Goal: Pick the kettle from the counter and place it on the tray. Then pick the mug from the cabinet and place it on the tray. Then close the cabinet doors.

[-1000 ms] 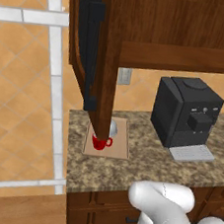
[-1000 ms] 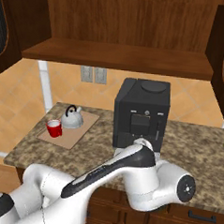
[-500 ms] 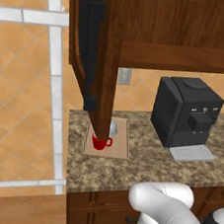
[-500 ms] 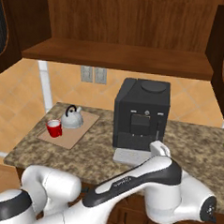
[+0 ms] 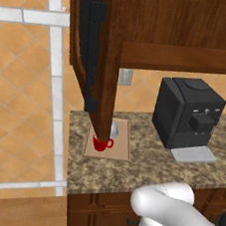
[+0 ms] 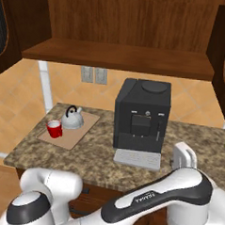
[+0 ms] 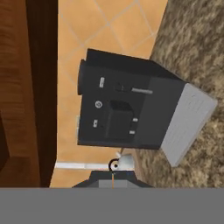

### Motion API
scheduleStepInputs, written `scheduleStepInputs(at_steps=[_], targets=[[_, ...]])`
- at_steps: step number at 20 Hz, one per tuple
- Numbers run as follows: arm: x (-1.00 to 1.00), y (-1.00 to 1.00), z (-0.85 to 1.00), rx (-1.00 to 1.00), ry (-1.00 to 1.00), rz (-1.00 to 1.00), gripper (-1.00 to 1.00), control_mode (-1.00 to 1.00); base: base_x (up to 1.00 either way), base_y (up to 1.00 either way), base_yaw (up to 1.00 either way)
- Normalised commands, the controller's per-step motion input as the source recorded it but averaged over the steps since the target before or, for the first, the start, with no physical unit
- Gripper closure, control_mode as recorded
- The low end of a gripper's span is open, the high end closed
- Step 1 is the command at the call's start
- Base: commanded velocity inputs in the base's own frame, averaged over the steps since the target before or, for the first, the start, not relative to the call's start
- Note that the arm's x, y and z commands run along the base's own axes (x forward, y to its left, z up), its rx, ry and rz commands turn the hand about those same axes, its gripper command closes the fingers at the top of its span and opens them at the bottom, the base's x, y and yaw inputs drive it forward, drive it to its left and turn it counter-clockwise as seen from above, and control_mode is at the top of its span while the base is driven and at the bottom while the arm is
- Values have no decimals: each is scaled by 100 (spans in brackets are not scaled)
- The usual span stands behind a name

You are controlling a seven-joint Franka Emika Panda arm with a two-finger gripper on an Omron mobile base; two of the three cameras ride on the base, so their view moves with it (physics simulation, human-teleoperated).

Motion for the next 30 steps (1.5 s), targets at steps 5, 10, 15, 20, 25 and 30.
scheduleStepInputs(at_steps=[5, 10, 15, 20, 25, 30], targets=[[-14, -40, 0, 14, -3, 3, 100, -100, 0, 0, 0], [-14, -29, 22, 22, -34, 4, 100, -100, 0, 0, 0], [0, -28, 15, 20, -30, 0, 100, -100, 0, 0, 0], [6, -19, 14, 20, -24, -1, 100, -100, 0, 0, 0], [19, -15, 2, 21, -18, -6, 100, -100, 0, 0, 0], [28, -26, 0, 14, -4, -7, 100, -100, 0, 0, 0]])
